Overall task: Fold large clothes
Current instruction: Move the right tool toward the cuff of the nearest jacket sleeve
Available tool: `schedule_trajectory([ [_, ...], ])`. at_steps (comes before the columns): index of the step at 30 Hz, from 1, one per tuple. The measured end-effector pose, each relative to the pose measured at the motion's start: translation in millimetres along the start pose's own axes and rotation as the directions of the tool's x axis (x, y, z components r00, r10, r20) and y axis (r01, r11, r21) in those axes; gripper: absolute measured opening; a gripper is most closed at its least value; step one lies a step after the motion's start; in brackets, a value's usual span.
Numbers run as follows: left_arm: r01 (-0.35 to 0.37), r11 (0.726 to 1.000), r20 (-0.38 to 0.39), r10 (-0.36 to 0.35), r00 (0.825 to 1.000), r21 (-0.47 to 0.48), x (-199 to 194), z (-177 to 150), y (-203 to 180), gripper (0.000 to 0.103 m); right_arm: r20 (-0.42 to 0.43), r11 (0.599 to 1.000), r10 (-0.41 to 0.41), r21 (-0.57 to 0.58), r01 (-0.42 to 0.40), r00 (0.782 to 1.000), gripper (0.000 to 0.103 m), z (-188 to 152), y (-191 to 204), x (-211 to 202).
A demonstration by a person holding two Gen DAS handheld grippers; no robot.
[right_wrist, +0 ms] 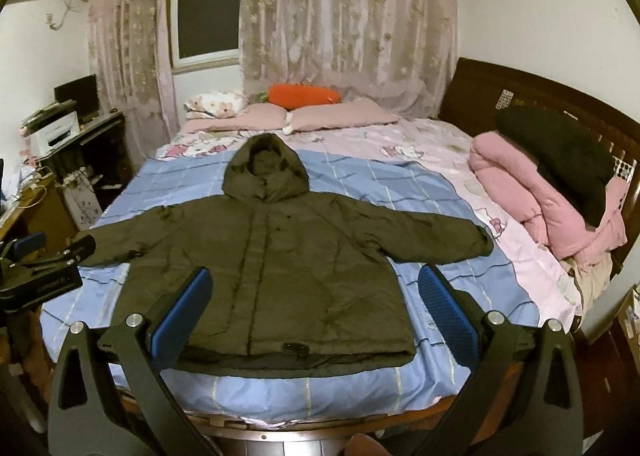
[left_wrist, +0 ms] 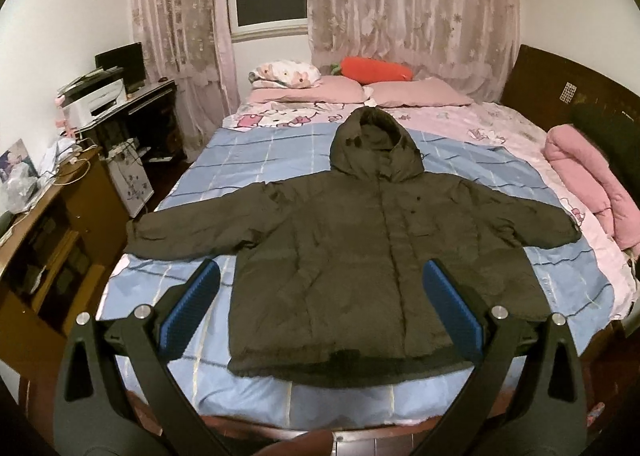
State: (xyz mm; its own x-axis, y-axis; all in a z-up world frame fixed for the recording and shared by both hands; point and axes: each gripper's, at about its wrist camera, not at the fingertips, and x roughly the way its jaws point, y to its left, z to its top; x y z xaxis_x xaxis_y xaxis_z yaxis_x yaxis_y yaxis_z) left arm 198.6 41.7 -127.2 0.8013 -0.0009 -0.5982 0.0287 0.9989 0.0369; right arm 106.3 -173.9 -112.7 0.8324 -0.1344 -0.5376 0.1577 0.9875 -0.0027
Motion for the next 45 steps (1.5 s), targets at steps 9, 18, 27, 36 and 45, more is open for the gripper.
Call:
schedule_trajectory([
  [9,0.063,0.998,0.039,-0.063,0.997,-0.002,72.8,3.4,-14.8,0.101,0.010,0.999,-0.051,0.020,0.050,0.999,0.102,-9.9,-14.5,50.9],
  [18,0.122,0.993,0.029,-0.121,0.992,-0.009,115.6,-10.5,-20.8,0.101,0.005,0.997,-0.073,0.024,0.072,0.997,0.102,-15.1,-22.3,86.2],
  [27,0.182,0.983,0.033,-0.182,0.983,-0.027,107.4,-13.5,-14.3,0.101,-0.027,0.992,-0.086,0.094,0.088,0.996,0.102,-22.6,-36.4,84.8],
  [36,0.131,0.989,0.009,-0.131,0.991,-0.076,78.4,-19.2,-1.7,0.101,-0.029,0.992,-0.068,0.101,0.071,0.997,0.102,-26.7,-40.6,58.5],
  [45,0.106,0.993,-0.033,-0.108,0.994,-0.047,46.0,-28.7,-7.7,0.101,-0.061,0.987,-0.015,0.160,0.025,0.998,0.102,-33.7,-58.7,36.2],
])
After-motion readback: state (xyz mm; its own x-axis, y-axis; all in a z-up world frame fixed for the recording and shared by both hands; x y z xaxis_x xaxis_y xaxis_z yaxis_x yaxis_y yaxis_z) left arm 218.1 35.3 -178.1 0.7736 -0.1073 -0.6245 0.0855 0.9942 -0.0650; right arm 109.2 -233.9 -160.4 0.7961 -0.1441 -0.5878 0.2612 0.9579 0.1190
